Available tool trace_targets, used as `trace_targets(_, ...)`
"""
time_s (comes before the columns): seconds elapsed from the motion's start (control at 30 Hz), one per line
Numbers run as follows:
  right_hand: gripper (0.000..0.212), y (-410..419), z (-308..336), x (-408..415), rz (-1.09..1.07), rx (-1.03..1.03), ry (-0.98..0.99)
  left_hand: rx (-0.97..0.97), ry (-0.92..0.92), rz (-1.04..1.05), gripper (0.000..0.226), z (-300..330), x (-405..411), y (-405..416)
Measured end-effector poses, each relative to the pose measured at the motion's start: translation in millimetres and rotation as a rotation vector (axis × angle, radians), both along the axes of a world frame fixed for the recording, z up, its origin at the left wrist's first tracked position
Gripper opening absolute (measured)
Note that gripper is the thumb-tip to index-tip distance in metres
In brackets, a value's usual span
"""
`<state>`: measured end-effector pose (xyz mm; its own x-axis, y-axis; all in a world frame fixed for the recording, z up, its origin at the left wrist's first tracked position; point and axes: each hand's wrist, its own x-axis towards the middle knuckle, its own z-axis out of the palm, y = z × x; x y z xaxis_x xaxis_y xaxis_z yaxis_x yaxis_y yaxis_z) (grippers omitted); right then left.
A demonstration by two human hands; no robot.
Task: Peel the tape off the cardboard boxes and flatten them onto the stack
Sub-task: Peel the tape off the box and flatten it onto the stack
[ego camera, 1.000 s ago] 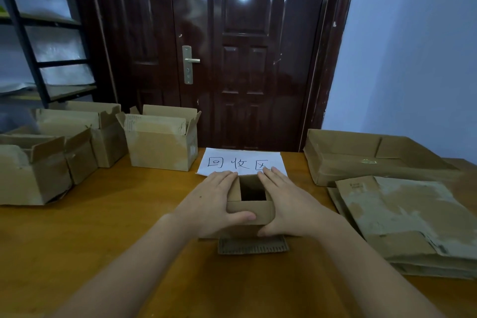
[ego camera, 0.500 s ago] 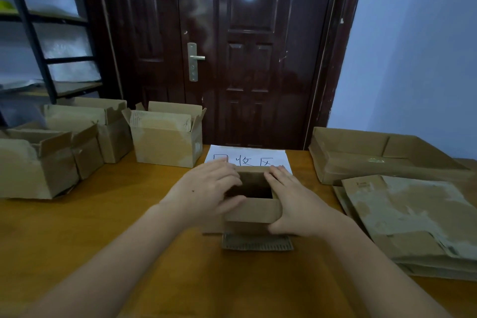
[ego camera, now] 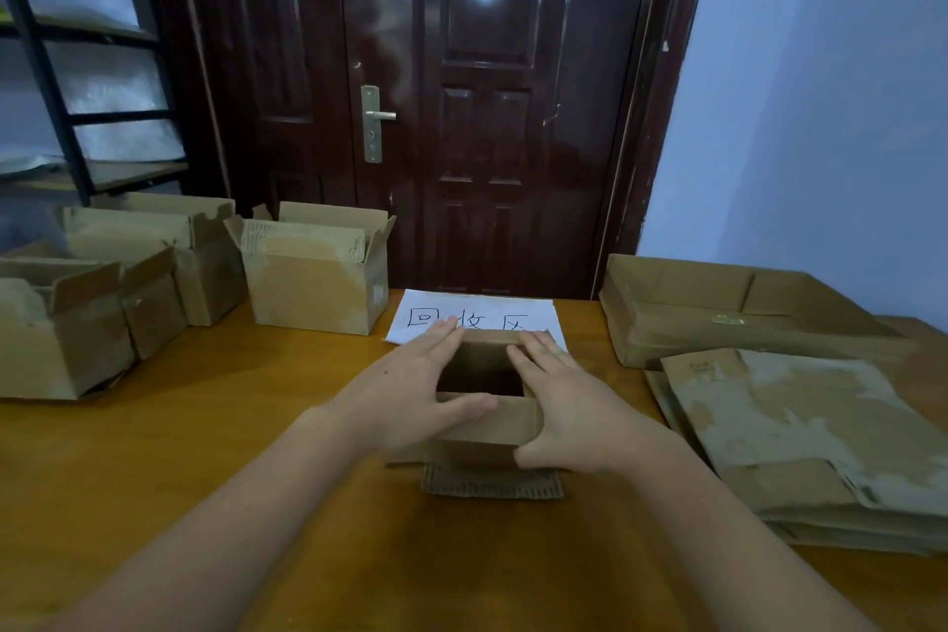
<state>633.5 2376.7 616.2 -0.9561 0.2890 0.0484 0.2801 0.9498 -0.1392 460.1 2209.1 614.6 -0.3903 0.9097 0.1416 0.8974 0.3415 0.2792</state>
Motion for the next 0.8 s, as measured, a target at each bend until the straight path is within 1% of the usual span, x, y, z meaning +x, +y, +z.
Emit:
trace_targets(0.07,0.117,0,1,0,-0.005,-0.017,0.010,-0.023,-0.040,-0.029,0.125,-1,1,13)
trace_targets(0.13,0.113,-1,3,0,0.000,0.008,0.016,-0.003,-0.095,-0.012,0.130,-5,-1,16)
trace_targets(0.23,0.102,-4,6,-3,0.080,0.141,0.022,0.026,-0.105,-0.010,0.128,-10,-5,13)
trace_targets(0.33,0.084,-10,13,-7,0.182,0.229,0.026,0.028,-0.091,-0.021,0.130,-9,-5,13)
trace_targets(0.4,0.079,-11,20,-6,0.207,0.291,0.022,0.011,-0.090,-0.020,0.132,-6,-3,13)
trace_targets(0.5,0.083,-5,29,1,0.205,0.374,0.120,0.016,-0.068,-0.019,0.130,-6,-3,14)
trace_targets(0.57,0.090,3,36,9,0.138,0.430,0.180,0.015,-0.053,-0.020,0.127,-8,-4,14)
trace_targets(0.63,0.097,11,38,20,0.028,0.479,0.132,0.013,-0.063,-0.017,0.127,-10,-6,14)
trace_targets(0.67,0.098,13,32,25,-0.018,0.462,0.091,0.012,-0.067,-0.015,0.128,-10,-6,15)
trace_targets(0.7,0.096,13,23,30,-0.059,0.401,0.070,0.015,-0.064,-0.014,0.129,-11,-5,15)
trace_targets(0.8,0.083,-1,-13,38,-0.178,0.065,0.178,0.027,-0.057,-0.012,0.130,-10,-2,17)
